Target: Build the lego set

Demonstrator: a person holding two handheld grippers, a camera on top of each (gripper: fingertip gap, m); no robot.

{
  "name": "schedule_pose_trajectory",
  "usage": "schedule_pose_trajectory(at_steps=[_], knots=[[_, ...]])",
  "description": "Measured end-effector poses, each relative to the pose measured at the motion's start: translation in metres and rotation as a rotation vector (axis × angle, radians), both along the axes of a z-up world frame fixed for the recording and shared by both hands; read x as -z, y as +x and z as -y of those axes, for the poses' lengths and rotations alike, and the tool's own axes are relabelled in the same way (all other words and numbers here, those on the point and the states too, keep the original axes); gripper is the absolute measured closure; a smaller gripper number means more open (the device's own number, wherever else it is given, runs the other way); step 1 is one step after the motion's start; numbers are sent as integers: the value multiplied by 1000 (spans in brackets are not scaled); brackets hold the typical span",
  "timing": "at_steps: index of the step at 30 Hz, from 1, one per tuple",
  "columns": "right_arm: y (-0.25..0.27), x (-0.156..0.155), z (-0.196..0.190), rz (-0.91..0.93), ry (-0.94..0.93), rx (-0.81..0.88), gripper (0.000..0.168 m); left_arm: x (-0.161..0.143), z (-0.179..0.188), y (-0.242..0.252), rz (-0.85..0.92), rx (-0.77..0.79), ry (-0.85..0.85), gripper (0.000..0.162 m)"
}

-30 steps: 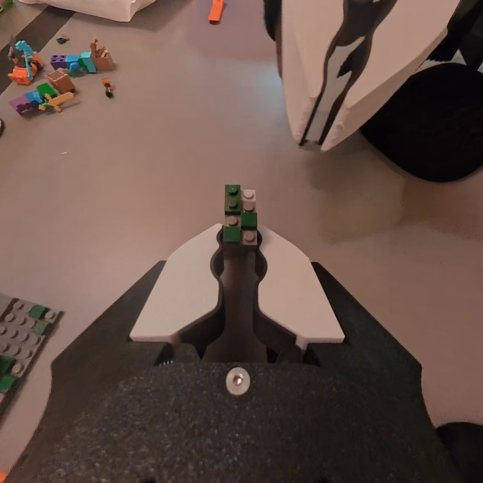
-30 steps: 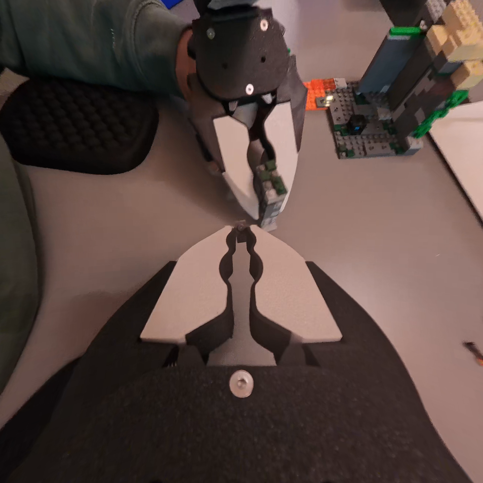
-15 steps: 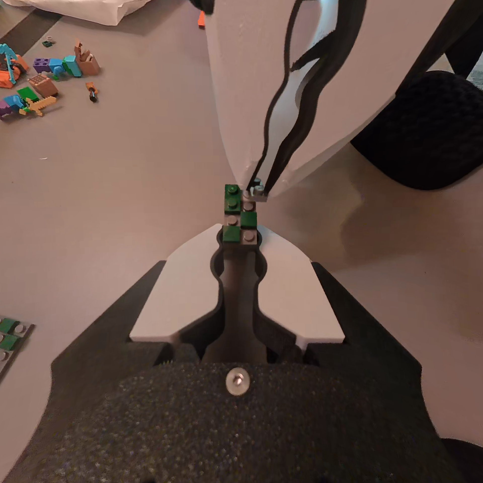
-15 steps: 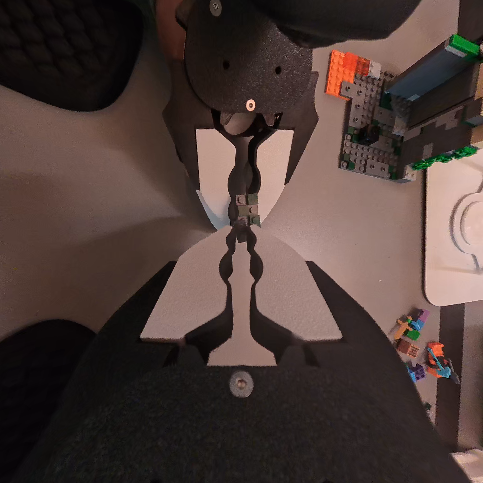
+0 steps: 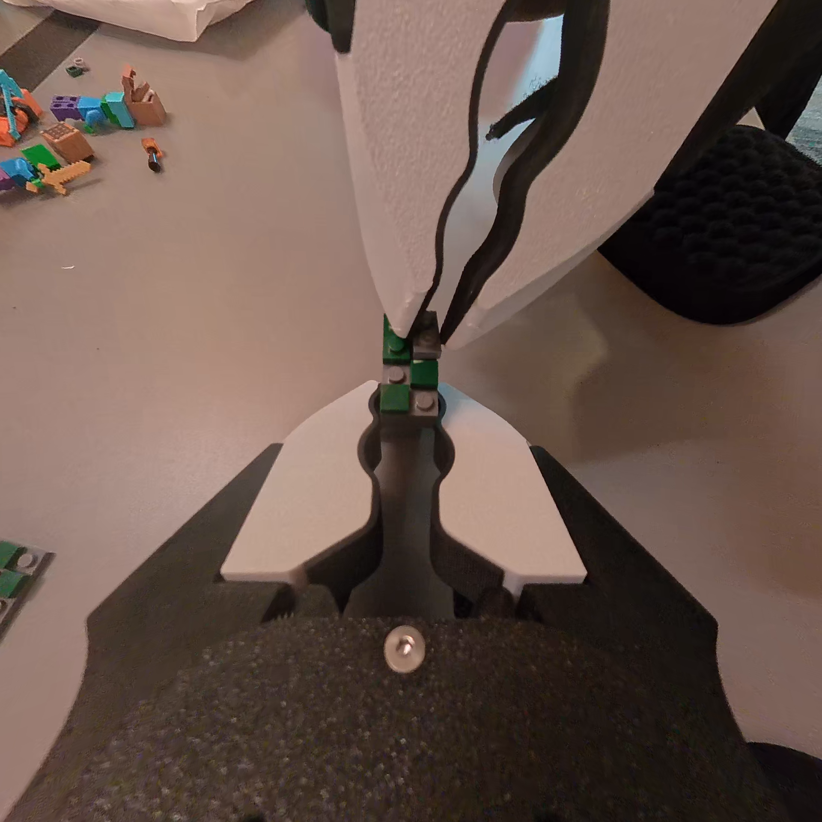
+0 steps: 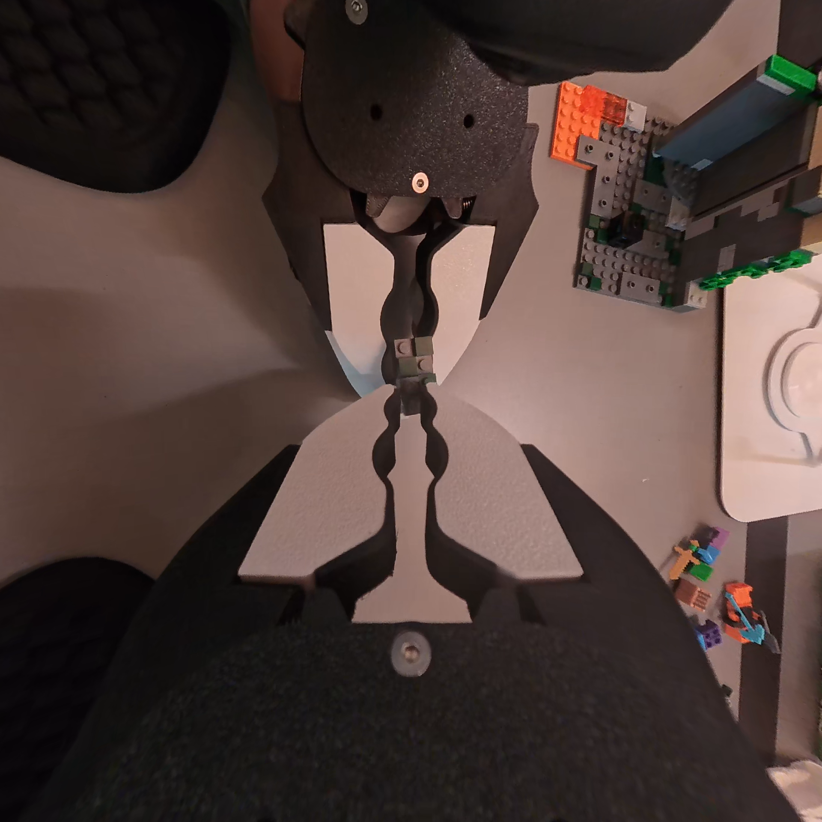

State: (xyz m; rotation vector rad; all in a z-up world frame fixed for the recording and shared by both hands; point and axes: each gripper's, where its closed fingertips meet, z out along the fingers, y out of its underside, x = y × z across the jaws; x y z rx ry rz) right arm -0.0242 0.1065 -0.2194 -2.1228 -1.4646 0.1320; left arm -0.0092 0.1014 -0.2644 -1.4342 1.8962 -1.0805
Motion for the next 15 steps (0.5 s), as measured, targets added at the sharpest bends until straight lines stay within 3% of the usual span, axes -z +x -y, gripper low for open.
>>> schedule_pose_trajectory(at_steps=[15], knots=[[-4, -7, 3, -52, -3, 13, 161, 0, 0, 0, 0, 0, -6, 143]])
